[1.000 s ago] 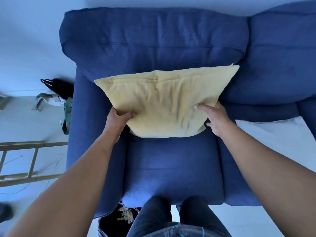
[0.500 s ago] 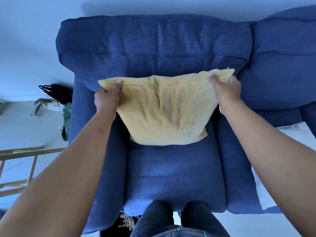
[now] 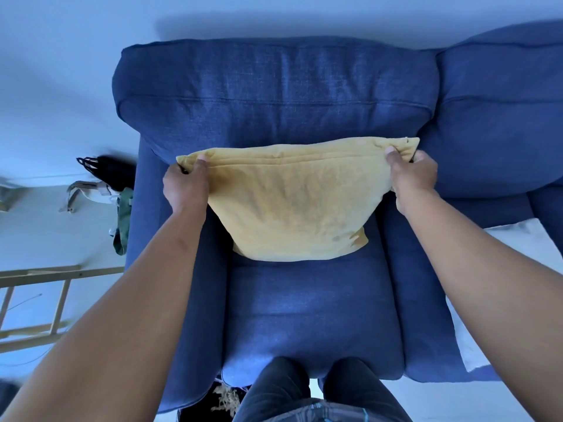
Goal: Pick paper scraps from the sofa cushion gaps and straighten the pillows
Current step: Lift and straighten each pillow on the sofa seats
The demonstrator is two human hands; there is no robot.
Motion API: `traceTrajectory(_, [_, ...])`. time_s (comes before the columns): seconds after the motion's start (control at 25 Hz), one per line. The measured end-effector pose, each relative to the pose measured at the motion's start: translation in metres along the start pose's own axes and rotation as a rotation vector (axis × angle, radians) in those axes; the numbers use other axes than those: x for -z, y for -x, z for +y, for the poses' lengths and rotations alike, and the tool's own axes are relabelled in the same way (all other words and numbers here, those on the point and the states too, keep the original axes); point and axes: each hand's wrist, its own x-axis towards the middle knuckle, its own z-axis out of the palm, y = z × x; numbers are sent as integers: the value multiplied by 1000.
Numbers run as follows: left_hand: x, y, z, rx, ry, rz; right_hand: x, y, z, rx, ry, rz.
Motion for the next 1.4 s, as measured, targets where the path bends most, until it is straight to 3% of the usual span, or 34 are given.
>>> traceTrajectory(0.2, [24, 54, 7, -296, -79, 54, 40, 42, -8, 132, 180, -24])
traceTrajectory(0.44, [-4, 166, 8, -697, -164, -261, 113, 121, 11, 274, 310, -85])
traceTrajectory(0.8, [-56, 337, -3, -1110, -403, -508, 261, 178, 69, 251, 353, -23])
traceTrajectory(1.16, [-120, 547, -30, -1236, -516, -621, 454, 175, 148, 343, 416, -26])
traceTrajectory(1.4, [-154, 628, -53, -1252, -607, -654, 528, 154, 189, 399, 527, -8])
